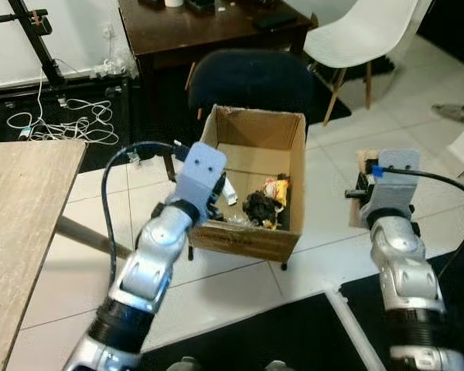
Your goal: Picking trash to rubbish bin
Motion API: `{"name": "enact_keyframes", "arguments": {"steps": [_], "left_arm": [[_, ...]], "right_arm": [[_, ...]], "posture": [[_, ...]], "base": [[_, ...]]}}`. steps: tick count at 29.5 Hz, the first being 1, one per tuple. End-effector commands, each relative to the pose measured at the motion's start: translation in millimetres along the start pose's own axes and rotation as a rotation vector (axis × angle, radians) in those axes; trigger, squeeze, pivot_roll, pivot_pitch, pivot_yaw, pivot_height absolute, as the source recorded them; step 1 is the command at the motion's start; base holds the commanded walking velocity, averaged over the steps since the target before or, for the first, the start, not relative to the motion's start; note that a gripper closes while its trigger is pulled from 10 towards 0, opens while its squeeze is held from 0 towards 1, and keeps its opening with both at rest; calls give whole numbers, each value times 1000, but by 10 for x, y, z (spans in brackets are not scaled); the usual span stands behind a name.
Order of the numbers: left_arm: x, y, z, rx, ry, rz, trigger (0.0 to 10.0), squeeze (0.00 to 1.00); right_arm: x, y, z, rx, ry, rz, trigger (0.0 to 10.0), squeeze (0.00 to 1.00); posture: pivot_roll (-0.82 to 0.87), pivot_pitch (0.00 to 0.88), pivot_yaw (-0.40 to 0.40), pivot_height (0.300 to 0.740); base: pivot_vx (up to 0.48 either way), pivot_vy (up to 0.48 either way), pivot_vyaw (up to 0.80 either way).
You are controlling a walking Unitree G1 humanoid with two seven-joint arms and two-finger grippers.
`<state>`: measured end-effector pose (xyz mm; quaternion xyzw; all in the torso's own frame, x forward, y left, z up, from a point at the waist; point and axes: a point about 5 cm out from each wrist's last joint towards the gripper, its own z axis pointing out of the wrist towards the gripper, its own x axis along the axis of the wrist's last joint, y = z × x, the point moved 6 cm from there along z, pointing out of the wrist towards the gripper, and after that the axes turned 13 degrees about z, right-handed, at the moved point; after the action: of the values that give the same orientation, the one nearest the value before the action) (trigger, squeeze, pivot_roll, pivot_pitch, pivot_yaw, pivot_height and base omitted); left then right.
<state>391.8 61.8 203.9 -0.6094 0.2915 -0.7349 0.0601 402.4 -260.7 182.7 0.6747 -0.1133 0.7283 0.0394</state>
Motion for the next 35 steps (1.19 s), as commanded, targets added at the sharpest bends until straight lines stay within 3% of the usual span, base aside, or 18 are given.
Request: {"name": "enact_keyframes", "arguments": {"steps": [1, 8, 9, 13, 17, 18, 21, 23, 28, 35], "left_arm": [[-94, -31, -5, -3, -20, 17, 10000, 0], [-67, -101, 139, 21, 7, 35, 10000, 0], [-61, -125, 169, 30, 14, 31, 10000, 0], [-72, -163, 173, 42, 13, 24, 10000, 0], [-117, -245, 159, 71, 3, 12, 10000, 0], [-117, -245, 159, 71, 3, 12, 10000, 0], [-140, -284, 158, 82, 3, 15, 10000, 0], [-144, -292, 159, 85, 5, 16, 10000, 0], [-157, -325, 165, 93, 7, 20, 10000, 0], [-175, -338, 168, 95, 4, 22, 10000, 0]], "right_arm": [[-104, 7, 3, 14, -26, 21, 10000, 0], [39, -130, 232, 107, 15, 40, 10000, 0], [78, -196, 312, 124, 18, 41, 10000, 0], [159, -340, 373, 178, 30, 58, 10000, 0], [342, -860, 376, 440, 48, 163, 10000, 0], [342, -860, 376, 440, 48, 163, 10000, 0], [353, -1282, 266, 664, 29, 133, 10000, 0], [338, -1374, 233, 717, 22, 114, 10000, 0], [292, -1482, 216, 761, 15, 47, 10000, 0], [341, -1293, 308, 676, 41, 37, 10000, 0]], "posture": [[31, 296, 121, 740], [22, 322, 81, 740], [24, 329, 73, 740], [25, 332, 68, 740], [31, 337, 58, 740], [31, 337, 58, 740], [34, 338, 49, 740], [34, 338, 49, 740], [34, 341, 47, 740], [34, 349, 51, 740]], "base": [[0, 0, 0], [0, 0, 0], [0, 0, 0], [0, 0, 0], [0, 0, 0], [0, 0, 0], [0, 0, 0], [0, 0, 0], [0, 0, 0], [0, 0, 0]]}}
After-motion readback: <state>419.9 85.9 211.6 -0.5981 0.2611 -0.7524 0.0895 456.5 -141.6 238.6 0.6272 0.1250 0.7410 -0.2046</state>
